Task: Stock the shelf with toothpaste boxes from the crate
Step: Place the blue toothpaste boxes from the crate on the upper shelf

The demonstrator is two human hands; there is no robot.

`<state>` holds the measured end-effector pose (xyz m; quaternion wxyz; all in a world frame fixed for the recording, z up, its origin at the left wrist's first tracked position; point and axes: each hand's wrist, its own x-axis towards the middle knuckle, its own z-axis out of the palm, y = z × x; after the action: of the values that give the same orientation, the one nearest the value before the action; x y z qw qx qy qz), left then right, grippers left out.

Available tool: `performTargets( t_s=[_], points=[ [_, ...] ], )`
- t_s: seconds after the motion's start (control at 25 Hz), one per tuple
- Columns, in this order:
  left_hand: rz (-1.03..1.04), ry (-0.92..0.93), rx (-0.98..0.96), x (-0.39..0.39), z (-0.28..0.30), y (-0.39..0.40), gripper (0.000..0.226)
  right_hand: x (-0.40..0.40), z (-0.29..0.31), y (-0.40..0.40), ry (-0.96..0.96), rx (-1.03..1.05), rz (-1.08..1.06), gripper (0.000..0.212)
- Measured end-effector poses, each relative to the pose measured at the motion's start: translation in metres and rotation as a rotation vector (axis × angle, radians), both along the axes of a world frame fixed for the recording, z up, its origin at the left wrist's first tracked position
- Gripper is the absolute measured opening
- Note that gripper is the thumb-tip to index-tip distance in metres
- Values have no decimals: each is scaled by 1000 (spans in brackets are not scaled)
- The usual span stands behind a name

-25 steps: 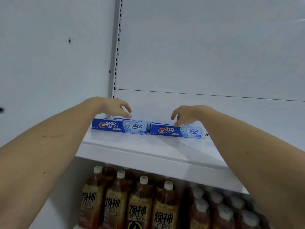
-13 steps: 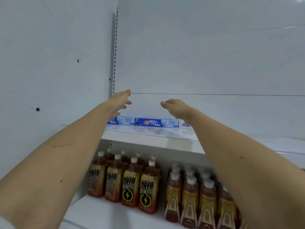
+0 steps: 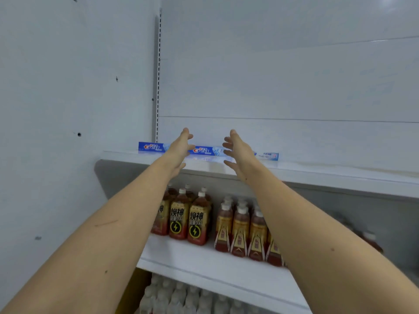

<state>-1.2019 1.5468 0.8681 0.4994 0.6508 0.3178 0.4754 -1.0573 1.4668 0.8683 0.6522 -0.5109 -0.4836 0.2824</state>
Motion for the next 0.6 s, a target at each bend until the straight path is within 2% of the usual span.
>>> performTargets(
  t_s=[0.16, 0.24, 0.6],
  points=[
    [-58, -100, -37, -10, -51, -33, 57, -35, -41, -31, 61, 95, -27, 45],
    [-44, -101, -57, -20, -86, -45, 56, -51, -68, -43, 48, 87, -38, 46],
    [-83, 53, -238, -50, -236, -112, 58, -105, -226, -100, 48, -257, -74, 55]
  ],
)
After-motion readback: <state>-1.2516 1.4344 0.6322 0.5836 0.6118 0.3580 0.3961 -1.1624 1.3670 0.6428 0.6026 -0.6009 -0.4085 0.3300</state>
